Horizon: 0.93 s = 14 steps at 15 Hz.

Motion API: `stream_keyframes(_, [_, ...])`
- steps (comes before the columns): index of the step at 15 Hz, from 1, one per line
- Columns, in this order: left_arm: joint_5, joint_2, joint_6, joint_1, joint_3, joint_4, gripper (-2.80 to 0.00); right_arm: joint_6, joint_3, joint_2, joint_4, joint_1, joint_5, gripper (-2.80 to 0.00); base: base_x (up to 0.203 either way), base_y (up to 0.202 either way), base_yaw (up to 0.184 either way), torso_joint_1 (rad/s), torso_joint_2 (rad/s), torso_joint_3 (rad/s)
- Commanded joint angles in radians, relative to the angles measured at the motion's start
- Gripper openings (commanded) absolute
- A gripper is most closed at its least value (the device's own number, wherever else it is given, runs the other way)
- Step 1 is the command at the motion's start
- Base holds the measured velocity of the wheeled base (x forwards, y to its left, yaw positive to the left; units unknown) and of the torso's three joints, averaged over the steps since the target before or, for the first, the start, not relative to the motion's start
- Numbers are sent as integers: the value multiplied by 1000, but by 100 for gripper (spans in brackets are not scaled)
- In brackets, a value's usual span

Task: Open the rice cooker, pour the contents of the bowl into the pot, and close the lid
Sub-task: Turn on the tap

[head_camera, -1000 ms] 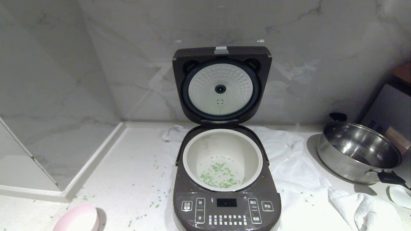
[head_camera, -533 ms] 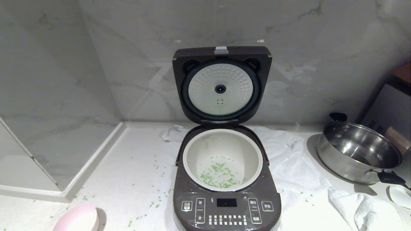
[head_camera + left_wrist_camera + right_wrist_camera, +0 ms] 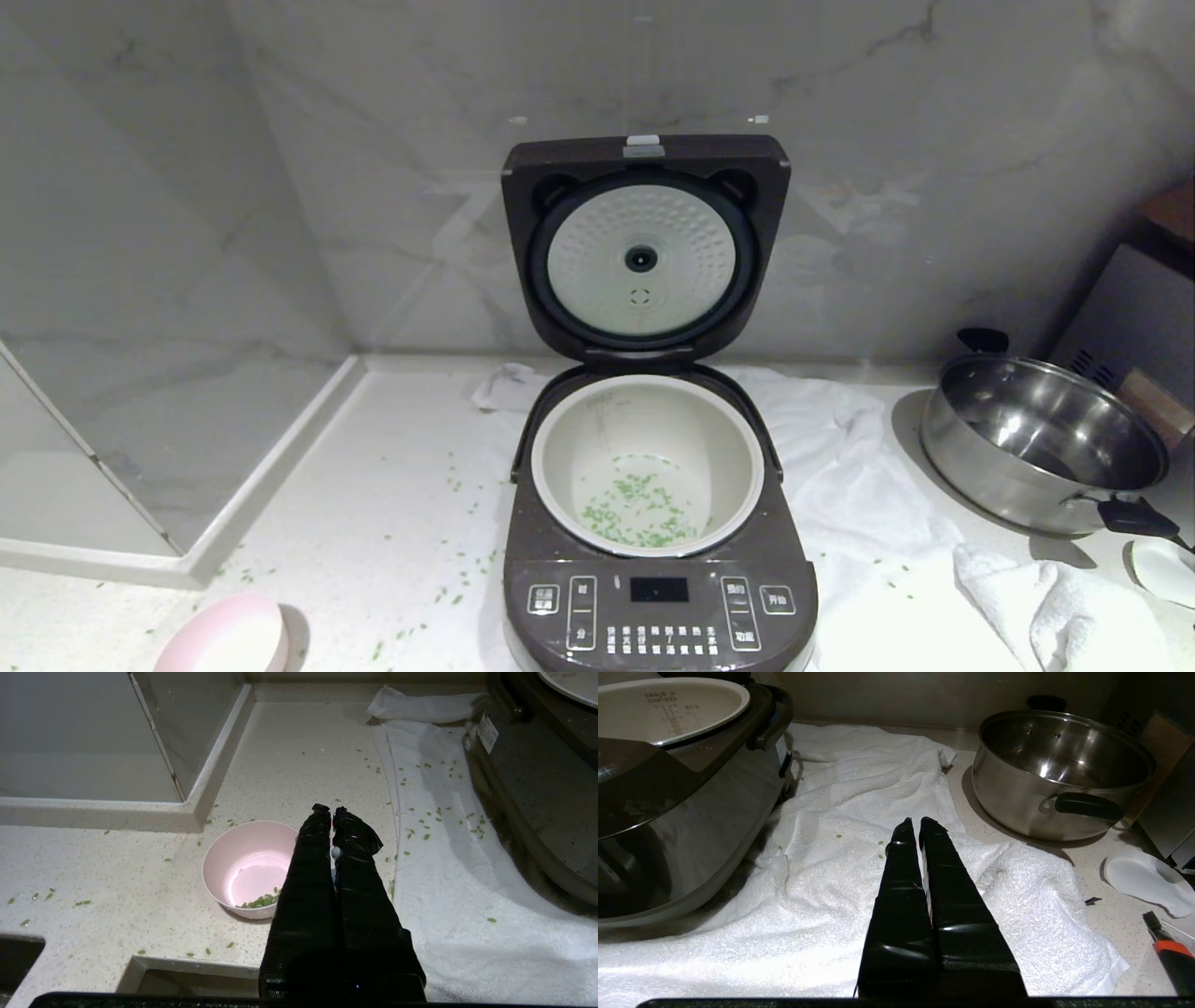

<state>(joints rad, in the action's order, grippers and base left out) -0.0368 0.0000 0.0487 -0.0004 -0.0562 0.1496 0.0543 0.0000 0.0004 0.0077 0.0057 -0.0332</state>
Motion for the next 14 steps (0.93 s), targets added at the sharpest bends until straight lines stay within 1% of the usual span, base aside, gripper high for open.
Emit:
stream_keyframes(1, [0,-2,0,-1,0,1,-280,1,2,-2,0,0,-1,-280,0,0,0,0,0,0])
stream_keyframes(14, [0,-2,-1,-1,-1,1,-280,1,2,-2,0,0,-1,-280,0,0,0,0,0,0])
